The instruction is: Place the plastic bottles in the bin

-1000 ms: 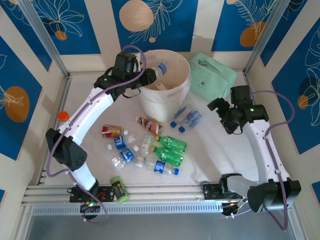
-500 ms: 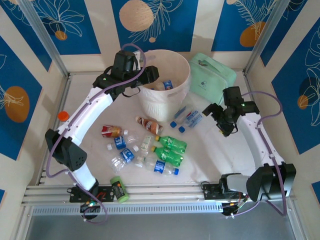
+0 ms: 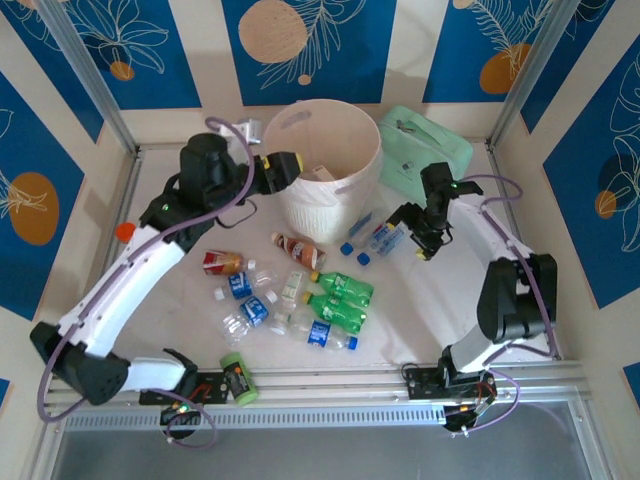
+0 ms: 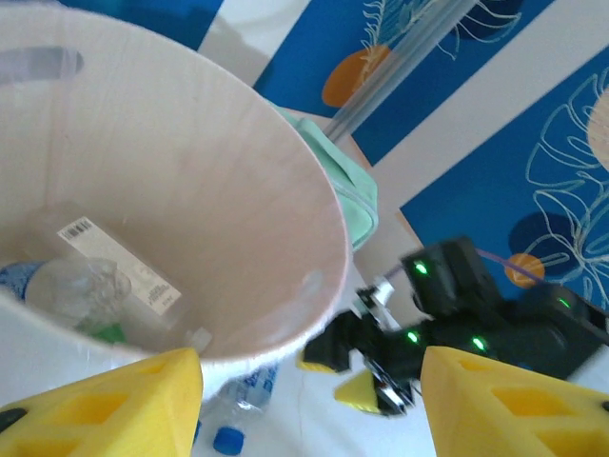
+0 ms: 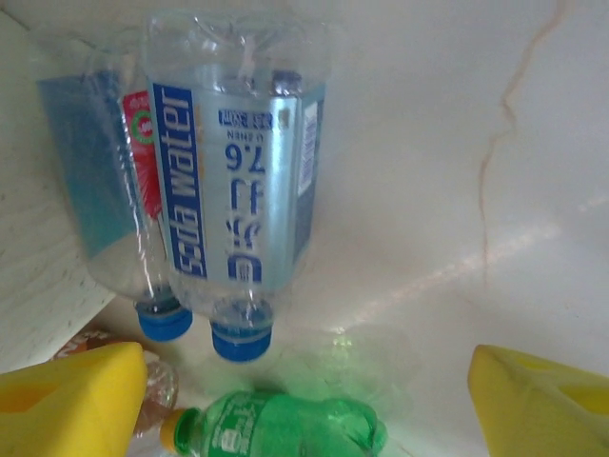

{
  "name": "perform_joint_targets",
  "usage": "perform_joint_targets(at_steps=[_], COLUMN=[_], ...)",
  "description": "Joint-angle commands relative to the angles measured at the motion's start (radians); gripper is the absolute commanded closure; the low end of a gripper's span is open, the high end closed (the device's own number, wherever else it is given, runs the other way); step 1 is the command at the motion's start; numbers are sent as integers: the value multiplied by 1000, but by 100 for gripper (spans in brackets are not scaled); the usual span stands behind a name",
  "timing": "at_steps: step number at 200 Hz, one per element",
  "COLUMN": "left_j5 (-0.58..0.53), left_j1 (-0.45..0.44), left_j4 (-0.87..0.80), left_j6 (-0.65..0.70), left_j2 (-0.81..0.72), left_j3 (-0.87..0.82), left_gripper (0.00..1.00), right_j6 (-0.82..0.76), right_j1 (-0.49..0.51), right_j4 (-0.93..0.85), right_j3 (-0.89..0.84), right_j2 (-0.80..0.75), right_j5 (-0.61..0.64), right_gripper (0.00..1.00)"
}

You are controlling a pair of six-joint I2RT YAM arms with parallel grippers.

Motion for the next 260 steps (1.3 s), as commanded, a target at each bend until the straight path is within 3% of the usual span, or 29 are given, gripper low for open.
perform_joint_targets(at_steps=[1,51,194,260], left_j5=[69,100,123,115], left_j1=[-8,-15,-29,-40], left_j4=[92,160,179,181], left_j6=[-35,-112,-112,-117], left_j2=[-52,-109,-67,-51], left_j3=[-115,-253,-242,-231], left_gripper=[38,38,39,38], right_j6=[-1,1,9,-5], right_j1=[13,21,12,7], right_j4=[25,41,79,79], right_j3=[51,113,72,32], right_j2=[59,203,320,263], right_j5=[-26,-30,1,33], right_gripper=[12,19,21,36])
